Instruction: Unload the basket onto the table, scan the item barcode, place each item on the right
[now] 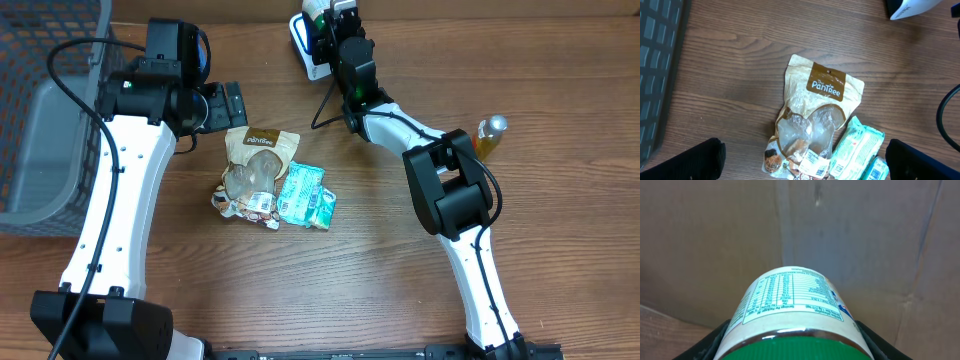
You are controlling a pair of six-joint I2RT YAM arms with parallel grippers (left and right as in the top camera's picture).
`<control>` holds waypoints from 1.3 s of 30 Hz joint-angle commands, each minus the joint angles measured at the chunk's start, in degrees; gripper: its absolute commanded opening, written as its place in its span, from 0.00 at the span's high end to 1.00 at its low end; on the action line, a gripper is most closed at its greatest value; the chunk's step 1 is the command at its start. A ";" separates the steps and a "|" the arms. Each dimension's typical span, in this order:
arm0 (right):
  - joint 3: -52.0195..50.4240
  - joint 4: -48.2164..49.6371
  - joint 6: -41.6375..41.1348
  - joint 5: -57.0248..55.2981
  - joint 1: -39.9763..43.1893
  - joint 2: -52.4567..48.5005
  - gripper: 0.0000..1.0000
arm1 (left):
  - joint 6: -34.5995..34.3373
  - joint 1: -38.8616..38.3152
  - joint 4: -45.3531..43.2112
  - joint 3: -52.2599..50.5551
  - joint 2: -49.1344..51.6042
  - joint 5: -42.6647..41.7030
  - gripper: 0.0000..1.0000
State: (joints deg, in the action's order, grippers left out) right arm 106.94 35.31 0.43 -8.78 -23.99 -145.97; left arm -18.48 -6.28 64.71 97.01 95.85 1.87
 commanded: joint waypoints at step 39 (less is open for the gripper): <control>-21.07 -97.68 -17.14 5.42 8.28 34.29 0.83 | -0.37 -0.11 -0.24 0.52 0.15 -0.42 0.00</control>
State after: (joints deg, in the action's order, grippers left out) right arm 88.33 -63.61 -16.32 -3.60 -15.84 -112.46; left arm -18.48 -6.28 64.69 97.01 95.85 1.87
